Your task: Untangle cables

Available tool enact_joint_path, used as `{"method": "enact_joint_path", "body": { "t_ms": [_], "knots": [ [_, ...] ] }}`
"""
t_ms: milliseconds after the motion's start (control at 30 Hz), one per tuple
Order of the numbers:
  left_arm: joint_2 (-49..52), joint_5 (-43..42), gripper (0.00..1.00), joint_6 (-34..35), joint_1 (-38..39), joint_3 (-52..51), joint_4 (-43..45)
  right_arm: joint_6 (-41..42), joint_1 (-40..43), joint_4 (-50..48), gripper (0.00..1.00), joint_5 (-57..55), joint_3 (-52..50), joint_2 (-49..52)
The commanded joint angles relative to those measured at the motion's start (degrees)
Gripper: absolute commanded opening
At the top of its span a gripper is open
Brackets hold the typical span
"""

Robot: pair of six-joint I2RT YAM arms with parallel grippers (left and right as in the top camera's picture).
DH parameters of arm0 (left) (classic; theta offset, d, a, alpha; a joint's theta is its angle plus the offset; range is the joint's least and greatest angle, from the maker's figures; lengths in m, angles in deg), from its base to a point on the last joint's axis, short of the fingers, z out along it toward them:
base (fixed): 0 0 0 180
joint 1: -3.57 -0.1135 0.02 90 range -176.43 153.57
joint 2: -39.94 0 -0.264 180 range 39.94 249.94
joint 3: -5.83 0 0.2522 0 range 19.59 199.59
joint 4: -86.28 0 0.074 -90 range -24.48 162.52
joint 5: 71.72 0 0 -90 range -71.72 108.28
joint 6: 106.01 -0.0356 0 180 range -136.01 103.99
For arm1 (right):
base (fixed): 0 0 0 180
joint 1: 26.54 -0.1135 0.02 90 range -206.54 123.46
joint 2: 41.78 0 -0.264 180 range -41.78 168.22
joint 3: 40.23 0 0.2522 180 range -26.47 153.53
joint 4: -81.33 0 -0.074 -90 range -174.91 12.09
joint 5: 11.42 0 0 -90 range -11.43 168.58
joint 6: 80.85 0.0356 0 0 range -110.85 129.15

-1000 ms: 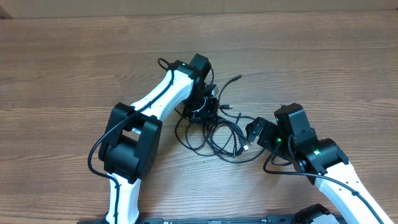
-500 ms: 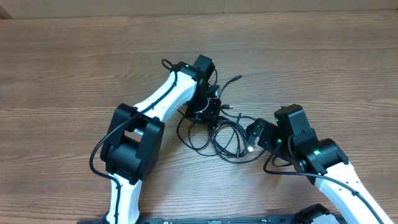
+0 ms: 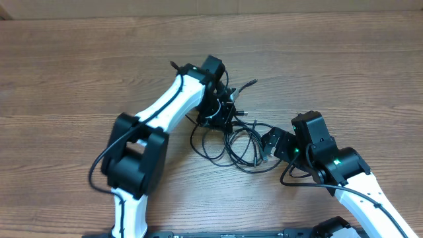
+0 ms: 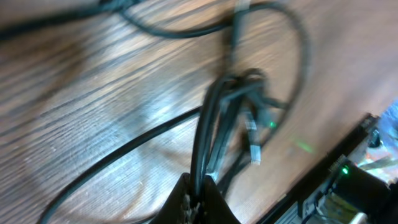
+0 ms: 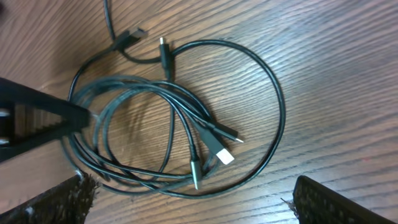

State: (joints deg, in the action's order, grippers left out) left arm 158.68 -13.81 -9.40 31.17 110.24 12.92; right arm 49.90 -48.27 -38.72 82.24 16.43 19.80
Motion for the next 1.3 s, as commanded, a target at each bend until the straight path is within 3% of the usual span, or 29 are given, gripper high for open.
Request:
{"method": "enact_joint_path", "body": {
  "t_ms": [0, 200, 433, 667, 800, 833, 1067, 1267],
  "knots": [
    [-12.9, -2.4, 0.04, -12.3, -0.2, 0.3, 0.7, -7.3, 0.3, -2.0, 1.0, 5.8, -0.1, 0.1],
    [-27.8, 1.1, 0.04, -20.4, -0.2, 0.3, 0.8, -14.3, 0.3, -8.1, 1.0, 16.5, -0.1, 0.0],
    [-40.2, 8.7, 0.04, -20.3, -0.2, 0.3, -0.5, -18.9, 0.3, -16.4, 1.0, 27.9, -0.1, 0.0],
    [-43.6, 7.9, 0.04, -17.1, -0.2, 0.3, -2.0, -21.6, 0.3, -28.3, 1.0, 40.3, -0.1, 0.0],
    [-43.5, -3.7, 0.04, -16.5, -0.2, 0.3, -1.9, -21.5, 0.3, -32.0, 1.0, 40.1, -0.1, 0.1],
    [-43.5, -9.6, 0.04, -16.5, -0.2, 0.3, -1.4, -20.5, 0.3, -31.8, 1.0, 36.4, -0.1, 0.1],
    [-43.5, -26.6, 0.04, -16.4, -0.2, 0.3, 0.0, -10.0, 0.3, -28.5, 1.0, 18.1, -0.1, 0.1],
    [-44.0, -29.0, 0.04, -16.4, -0.3, 0.3, 1.4, -4.8, 0.3, -26.0, 1.0, 12.4, -0.1, 0.1]
  ]
}}
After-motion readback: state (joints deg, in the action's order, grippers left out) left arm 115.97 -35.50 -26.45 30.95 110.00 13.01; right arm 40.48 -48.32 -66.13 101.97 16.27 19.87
